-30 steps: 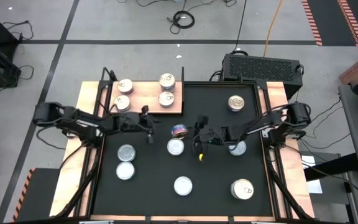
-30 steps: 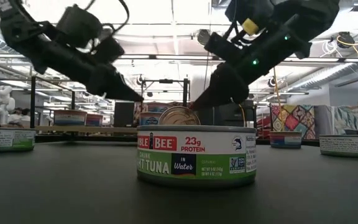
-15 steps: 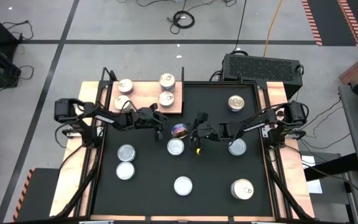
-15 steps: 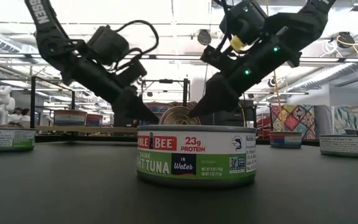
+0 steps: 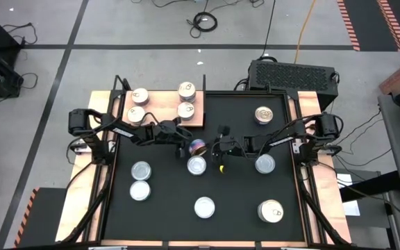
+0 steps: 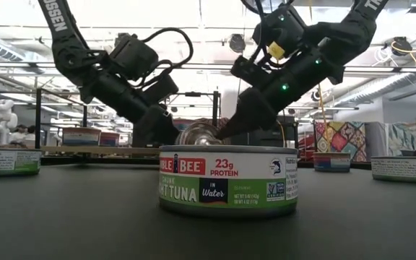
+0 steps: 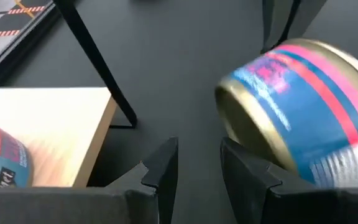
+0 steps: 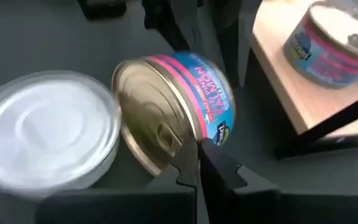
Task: Stack canned seafood by type on shelf
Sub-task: Stack the blue-pink tuna can on top of the other blue-pink tuna cans on the shelf
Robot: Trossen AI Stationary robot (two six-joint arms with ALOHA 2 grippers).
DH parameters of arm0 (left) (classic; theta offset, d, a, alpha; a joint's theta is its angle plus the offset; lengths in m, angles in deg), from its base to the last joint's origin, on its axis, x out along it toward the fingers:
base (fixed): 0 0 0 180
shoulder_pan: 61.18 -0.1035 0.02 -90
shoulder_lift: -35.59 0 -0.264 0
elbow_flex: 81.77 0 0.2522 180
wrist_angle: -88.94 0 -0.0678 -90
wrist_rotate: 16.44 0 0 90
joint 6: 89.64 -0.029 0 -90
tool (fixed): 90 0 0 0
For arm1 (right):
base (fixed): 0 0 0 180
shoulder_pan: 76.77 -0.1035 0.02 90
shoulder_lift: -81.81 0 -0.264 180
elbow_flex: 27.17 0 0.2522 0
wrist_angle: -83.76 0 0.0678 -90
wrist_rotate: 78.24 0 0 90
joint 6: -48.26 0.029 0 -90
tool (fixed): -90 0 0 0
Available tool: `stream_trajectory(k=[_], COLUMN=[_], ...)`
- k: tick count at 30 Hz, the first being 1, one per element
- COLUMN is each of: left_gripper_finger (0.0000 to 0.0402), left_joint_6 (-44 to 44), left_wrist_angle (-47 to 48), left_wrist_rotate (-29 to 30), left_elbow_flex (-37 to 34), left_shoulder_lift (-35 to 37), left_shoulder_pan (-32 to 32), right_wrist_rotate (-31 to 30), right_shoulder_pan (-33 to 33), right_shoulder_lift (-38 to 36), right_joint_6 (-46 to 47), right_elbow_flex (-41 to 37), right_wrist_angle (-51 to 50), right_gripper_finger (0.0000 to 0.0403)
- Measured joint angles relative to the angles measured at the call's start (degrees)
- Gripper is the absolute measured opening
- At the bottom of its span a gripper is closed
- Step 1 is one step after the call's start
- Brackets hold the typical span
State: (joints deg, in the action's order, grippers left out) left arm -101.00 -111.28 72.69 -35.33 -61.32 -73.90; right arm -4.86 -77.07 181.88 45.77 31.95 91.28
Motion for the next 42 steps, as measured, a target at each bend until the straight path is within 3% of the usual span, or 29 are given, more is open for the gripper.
stream_trajectory(k=[4, 18, 21, 28, 31, 37, 42], left_gripper_finger=[0.0123, 0.0123, 0.0123, 0.0123, 0.0123, 0.0123, 0.0123], left_joint_6=[-0.05, -0.11, -0.12, 0.02, 0.33, 0.38, 0.29], left_wrist_angle=[0.77, 4.69, 8.52, 17.53, 19.94, 20.61, 21.14], left_wrist_rotate=[1.66, 5.33, 6.95, 10.29, 10.27, 9.87, 7.04], left_elbow_flex=[0.07, 0.05, 0.01, -0.02, -0.08, -0.08, -0.1], left_shoulder_lift=[0.0, 3.31, 5.75, 12.12, 14.64, 17.64, 17.81], left_shoulder_pan=[-0.01, -0.29, -0.4, -0.38, -0.27, 0.28, 0.91], right_wrist_rotate=[0.44, 0.76, 4.84, 11.19, 11.15, 10.82, 14.08], right_shoulder_pan=[0.0, 2.07, 4.51, 9.1, 9.83, 11.37, 11.74], right_shoulder_lift=[-0.87, -1.92, -1.88, 1.27, 2.64, 3.18, 3.69], right_joint_6=[3.44, 12.31, 15.51, 20.25, 20.91, 22.51, 24.65], right_elbow_flex=[1.28, 18.65, 21.32, 21.77, 21.94, 21.81, 21.34], right_wrist_angle=[-2.37, -30.49, -35.65, -37.47, -36.66, -39.35, -45.79], right_gripper_finger=[0.0001, 0.0, 0.0, 0.0001, 0.0, 0.0, 0.0])
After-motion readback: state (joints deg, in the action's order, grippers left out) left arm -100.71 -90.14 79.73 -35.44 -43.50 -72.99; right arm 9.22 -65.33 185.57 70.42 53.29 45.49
